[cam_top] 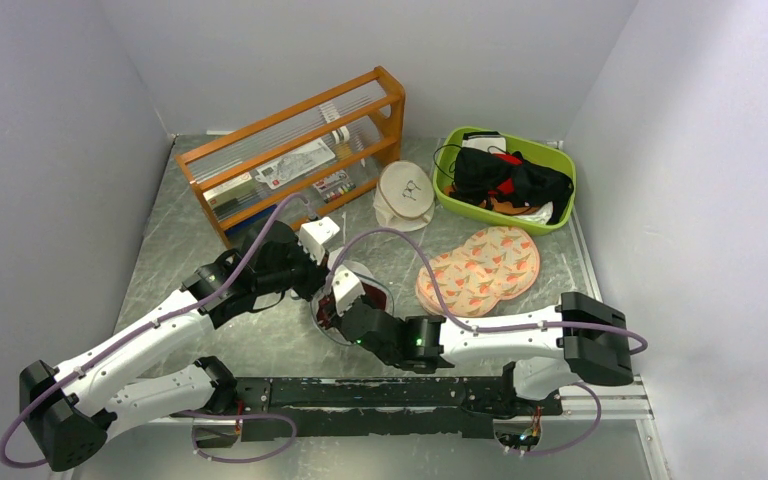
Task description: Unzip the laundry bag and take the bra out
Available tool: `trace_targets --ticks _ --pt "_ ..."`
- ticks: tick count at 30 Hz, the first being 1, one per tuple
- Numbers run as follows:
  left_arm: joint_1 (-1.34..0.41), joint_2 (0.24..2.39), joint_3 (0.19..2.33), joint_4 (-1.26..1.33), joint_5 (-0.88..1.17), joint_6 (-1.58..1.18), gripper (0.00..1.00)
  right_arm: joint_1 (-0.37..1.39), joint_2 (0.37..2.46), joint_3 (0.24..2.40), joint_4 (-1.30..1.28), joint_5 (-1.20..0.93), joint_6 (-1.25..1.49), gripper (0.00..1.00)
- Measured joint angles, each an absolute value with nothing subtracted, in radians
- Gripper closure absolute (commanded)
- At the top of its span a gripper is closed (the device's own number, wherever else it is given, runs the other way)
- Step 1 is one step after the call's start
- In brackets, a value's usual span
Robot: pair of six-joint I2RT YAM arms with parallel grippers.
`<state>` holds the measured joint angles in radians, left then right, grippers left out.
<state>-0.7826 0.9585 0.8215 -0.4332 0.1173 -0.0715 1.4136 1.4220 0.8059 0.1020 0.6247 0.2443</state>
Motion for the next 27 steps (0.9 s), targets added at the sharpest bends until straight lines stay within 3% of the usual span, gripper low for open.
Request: trace_targets --ticks 10,19,25,27 --pt "-0.783 0.958 0.821 -0.434 0.117 -0.072 0.93 1.383 1.364 0.774 0.109 0.505 0.286 0.48" --pt "-0.783 0.958 0.821 -0.434 0.117 -0.072 0.93 1.381 1.394 0.785 0.126 0.529 0.303 0.53" --pt "-0.783 0.958 0.821 -0.433 0.117 -0.072 0.93 1.375 1.441 0.799 0.132 0.545 0.302 0.42" --pt "-0.783 0.960 0.822 -0.433 0.117 -0.072 0.93 1.375 1.452 0.799 0.136 0.536 0.302 0.30"
